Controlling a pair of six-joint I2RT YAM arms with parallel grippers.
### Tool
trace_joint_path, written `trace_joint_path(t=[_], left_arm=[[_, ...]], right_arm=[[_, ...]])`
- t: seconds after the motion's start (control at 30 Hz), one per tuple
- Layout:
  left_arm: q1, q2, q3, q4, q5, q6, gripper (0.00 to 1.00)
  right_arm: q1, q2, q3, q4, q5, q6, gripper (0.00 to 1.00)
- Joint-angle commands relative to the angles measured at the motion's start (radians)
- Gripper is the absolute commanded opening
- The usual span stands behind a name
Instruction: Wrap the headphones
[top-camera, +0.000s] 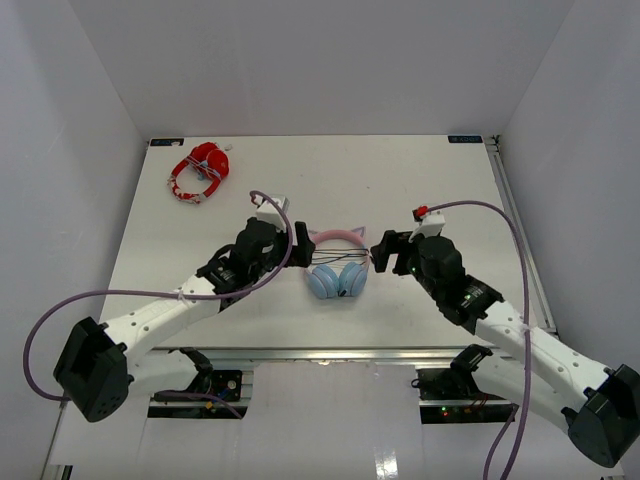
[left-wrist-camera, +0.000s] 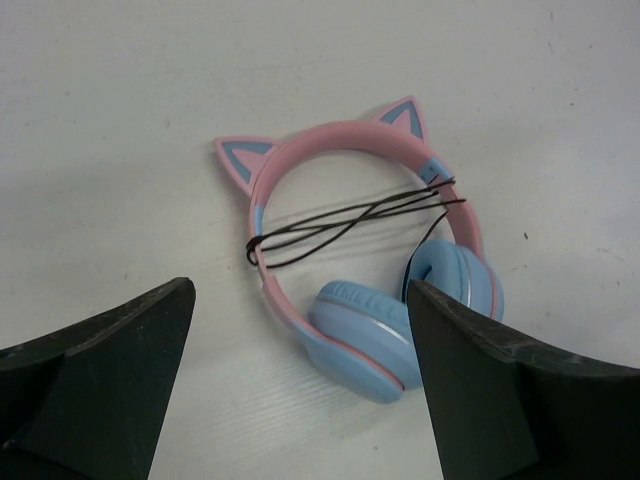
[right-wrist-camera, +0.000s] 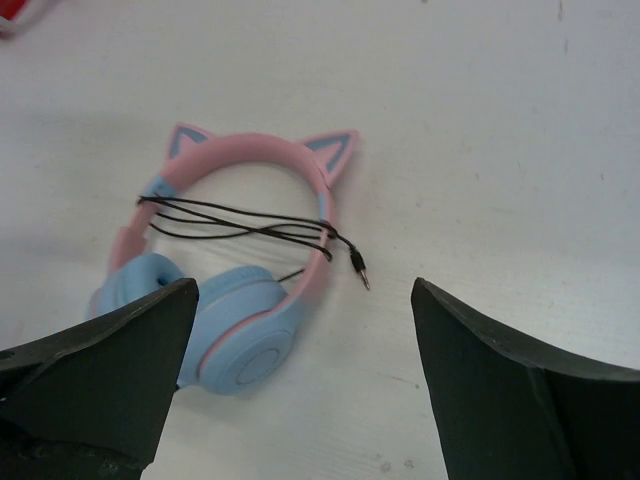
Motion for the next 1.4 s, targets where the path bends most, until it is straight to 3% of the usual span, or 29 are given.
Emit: trace_joint_path(t=[0.0, 0.13, 0.43, 0.57, 1.37], left_arm=[[-0.014, -0.172, -0.095, 0.050, -0.017, -0.052, 0.98], [-0.050, -0.242, -0.131, 0.083, -0.069, -0.037, 0.98], [-0.182, -0.303, -0.182, 0.100, -0.160, 0.042, 0.98], [-0.189, -0.375, -0.302, 0.241, -0.129, 0.103, 0.98], [-0.189, -0.380, -0.312, 0.232, -0.212, 0.134, 0.98]], right_arm=[[0.006, 0.002, 0.244, -0.306, 0.000, -0.018, 0.90], [0.006, 0.014, 0.298, -0.402, 0.057, -0.031, 0.90], [0.006, -0.067, 0.181, -0.297, 0.029, 0.037, 0.90], [0.006, -0.052, 0.161, -0.296, 0.077, 0.048, 0.90], [0.006, -0.102, 0.126, -0.295, 0.060, 0.041, 0.90]])
